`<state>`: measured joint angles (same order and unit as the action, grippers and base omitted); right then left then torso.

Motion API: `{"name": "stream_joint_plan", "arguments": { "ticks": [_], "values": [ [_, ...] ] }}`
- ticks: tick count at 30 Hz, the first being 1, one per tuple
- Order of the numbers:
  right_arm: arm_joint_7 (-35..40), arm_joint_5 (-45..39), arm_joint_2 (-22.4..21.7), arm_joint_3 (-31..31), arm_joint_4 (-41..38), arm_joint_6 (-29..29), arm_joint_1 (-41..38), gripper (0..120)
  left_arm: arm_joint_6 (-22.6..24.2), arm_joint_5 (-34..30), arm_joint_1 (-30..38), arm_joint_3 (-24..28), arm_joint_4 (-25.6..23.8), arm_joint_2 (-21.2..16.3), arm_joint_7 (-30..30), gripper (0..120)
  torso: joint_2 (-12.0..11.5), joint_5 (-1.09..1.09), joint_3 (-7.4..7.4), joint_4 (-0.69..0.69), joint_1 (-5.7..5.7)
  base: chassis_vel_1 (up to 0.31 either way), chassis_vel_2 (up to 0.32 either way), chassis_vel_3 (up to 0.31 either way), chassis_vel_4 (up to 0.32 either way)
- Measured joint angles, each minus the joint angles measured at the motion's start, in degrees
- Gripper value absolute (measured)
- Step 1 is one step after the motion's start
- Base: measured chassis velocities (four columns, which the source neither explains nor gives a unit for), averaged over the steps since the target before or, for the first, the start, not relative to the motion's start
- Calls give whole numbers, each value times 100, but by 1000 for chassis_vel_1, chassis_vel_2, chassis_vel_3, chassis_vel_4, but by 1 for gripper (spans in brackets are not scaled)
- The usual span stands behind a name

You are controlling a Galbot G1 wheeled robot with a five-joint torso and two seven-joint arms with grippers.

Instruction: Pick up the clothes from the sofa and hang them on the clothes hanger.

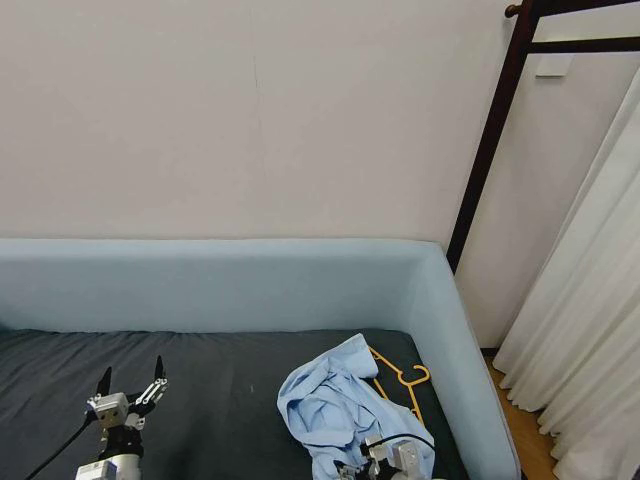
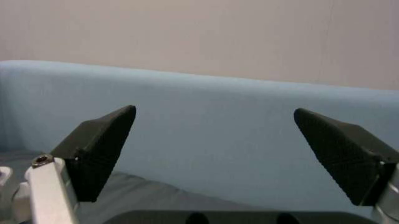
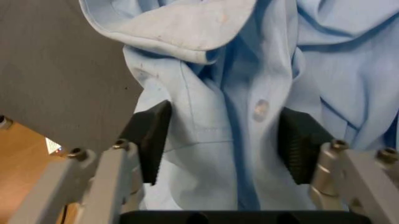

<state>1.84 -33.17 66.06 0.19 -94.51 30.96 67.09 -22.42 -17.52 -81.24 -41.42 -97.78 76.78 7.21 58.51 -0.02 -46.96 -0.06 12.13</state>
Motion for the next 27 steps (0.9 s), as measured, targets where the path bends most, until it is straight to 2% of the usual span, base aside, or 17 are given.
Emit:
{"name": "stream_joint_plan", "arguments": {
  "ticks": [1, 3, 5, 6, 7, 9, 10, 12, 15, 16, 19, 22, 24, 25, 27],
  "values": [
    [9, 6, 4, -12, -6, -2, 0, 51, -1, -6, 11, 7, 15, -2, 1, 100, 0, 0, 0, 0, 0, 0, 0, 0, 0],
    [20, 7, 9, -20, -18, -3, 1, 49, -2, -11, 20, 14, 27, -4, 1, 100, 0, 0, 0, 0, 0, 0, 0, 0, 0],
    [51, 3, 20, -30, -50, -3, 4, 42, -5, -18, 36, 29, 45, -7, 2, 100, 0, 0, 0, 0, 0, 0, 0, 0, 0],
    [69, -8, 27, -37, -68, -3, 9, 34, -7, -20, 44, 36, 53, -8, 2, 100, 0, 0, 0, 0, 0, 0, 0, 0, 0],
    [69, -8, 27, -37, -68, -3, 9, 34, -7, -20, 44, 36, 53, -8, 2, 100, 0, 0, 0, 0, 0, 0, 0, 0, 0],
    [125, -120, 50, -67, -153, 13, 30, 23, -11, -26, 69, 57, 78, -16, 4, 100, 0, 0, 0, 0, 0, 0, 0, 0, 0],
    [198, -331, 70, -90, -253, 43, 37, 18, -11, -37, 89, 64, 97, -23, 6, 100, 0, 0, 0, 0, 0, 0, 0, 0, 0],
    [220, -407, 75, -102, -284, 54, 37, 17, -11, -41, 94, 64, 101, -26, 6, 100, 0, 0, 0, 0, 0, 0, 0, 0, 0],
    [430, -1196, 98, -226, -421, 106, -119, 1, -10, -55, 128, 63, 118, -30, 10, 100, 0, 0, 0, -1, 0, 0, 0, 0, 0],
    [430, -1196, 98, -226, -421, 106, -119, 1, -10, -55, 128, 63, 118, -30, 10, 100, 0, 0, 0, -1, 0, 0, 0, 0, 0],
    [709, -2275, 248, -471, -338, 20, -567, 0, -7, -26, 89, -5, 94, 13, 13, 100, 0, 0, -1, 0, 0, 0, 0, 0, 0],
    [793, -2585, 398, -590, -242, -147, -770, 0, -6, -16, 56, -57, 61, 25, 15, 100, 0, -2, 0, -1, 0, 0, 0, 0, 0],
    [974, -2913, 762, -746, -40, -451, -1052, 0, -2, -9, -10, -154, 3, 37, 21, 100, 0, 0, -1, 1, 1, 0, 0, 0, 0],
    [974, -2913, 762, -746, -40, -451, -1052, 0, -2, -9, -10, -154, 3, 37, 21, 100, 0, 0, -1, 1, 1, 0, 0, 0, 0],
    [1123, -3073, 1172, -828, 156, -811, -1277, 0, 0, -9, -73, -246, -52, 39, 29, 100, 0, -1, -1, 0, 1, 0, 0, 0, 0]
  ]
}}
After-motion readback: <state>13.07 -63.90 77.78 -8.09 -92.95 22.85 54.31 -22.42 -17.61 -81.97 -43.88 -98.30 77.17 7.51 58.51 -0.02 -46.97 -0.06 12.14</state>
